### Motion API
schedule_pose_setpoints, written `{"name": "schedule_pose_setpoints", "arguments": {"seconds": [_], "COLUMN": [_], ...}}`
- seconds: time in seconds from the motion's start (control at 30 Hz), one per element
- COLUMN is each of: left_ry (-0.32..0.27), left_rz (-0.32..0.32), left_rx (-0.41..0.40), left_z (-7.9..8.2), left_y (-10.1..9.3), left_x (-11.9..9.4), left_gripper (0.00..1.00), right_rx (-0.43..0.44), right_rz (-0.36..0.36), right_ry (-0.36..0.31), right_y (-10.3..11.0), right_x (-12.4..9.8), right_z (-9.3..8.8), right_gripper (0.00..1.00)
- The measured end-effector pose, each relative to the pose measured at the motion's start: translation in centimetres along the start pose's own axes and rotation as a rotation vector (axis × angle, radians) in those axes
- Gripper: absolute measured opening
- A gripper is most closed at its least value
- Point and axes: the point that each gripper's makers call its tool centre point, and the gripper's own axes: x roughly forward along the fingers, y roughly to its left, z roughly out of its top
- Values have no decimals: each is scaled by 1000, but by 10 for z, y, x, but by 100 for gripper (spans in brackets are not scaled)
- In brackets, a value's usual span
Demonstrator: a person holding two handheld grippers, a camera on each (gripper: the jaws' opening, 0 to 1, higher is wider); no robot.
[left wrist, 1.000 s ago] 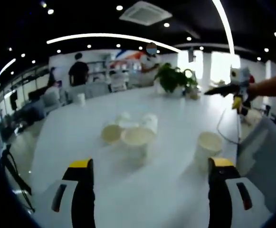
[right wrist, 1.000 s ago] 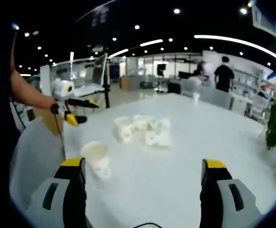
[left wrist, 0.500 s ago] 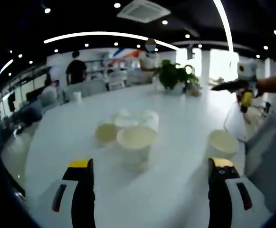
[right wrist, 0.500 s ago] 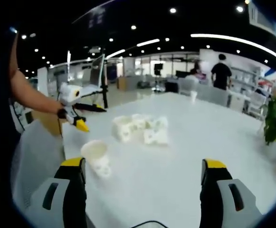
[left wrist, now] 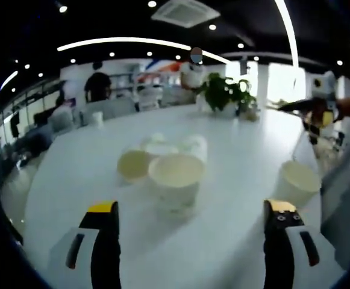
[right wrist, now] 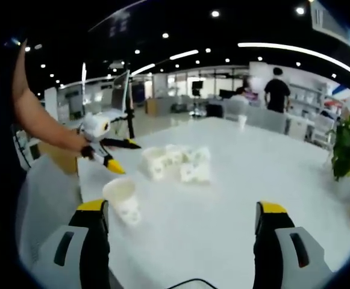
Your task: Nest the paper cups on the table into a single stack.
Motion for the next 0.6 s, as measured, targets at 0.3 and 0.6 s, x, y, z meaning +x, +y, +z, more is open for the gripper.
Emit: {"name": "schedule_pose_setpoints", "arguments": {"seconds": [0.3,0.6], "left_ry": [-21,-47], "left_rz": [8,-2], "left_rx": [-27,-17], "left_z": [7,14], "left_y": [8,9], "left_x": [15,32], "left_gripper": [91,80], "right_rx": [2,14], "right_rz": [2,-5], "right_ry": [2,10], "right_y": [2,2], "right_x": [1,0], "right_z": [3,1], "right_gripper": [100,100]}}
